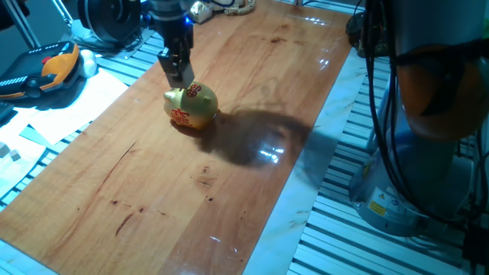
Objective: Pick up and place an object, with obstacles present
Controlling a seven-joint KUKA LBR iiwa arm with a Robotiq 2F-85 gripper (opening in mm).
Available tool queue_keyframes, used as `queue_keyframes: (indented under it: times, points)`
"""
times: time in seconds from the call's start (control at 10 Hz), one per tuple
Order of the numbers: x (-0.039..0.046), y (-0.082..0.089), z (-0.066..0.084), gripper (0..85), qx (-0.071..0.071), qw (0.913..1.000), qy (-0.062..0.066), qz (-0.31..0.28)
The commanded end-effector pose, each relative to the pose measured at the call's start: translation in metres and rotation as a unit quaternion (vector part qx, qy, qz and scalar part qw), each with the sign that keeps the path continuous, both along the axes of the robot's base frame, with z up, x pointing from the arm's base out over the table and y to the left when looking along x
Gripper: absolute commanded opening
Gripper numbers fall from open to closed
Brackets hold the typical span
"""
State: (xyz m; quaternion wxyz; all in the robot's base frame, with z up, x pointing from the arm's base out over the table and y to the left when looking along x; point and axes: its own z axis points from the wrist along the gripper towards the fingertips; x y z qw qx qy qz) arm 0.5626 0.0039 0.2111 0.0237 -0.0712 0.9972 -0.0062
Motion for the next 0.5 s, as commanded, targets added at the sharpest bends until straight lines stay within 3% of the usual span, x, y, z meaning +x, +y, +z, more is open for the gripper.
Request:
queue_keyframes:
  times: [0.0,0.4]
  points:
    - [0.0000,-0.007,0.000,0.0,0.000,1.0000,0.000,0.000]
    - [-0.0049,-0.040,-0.006,0.0,0.000,1.0000,-0.001,0.009]
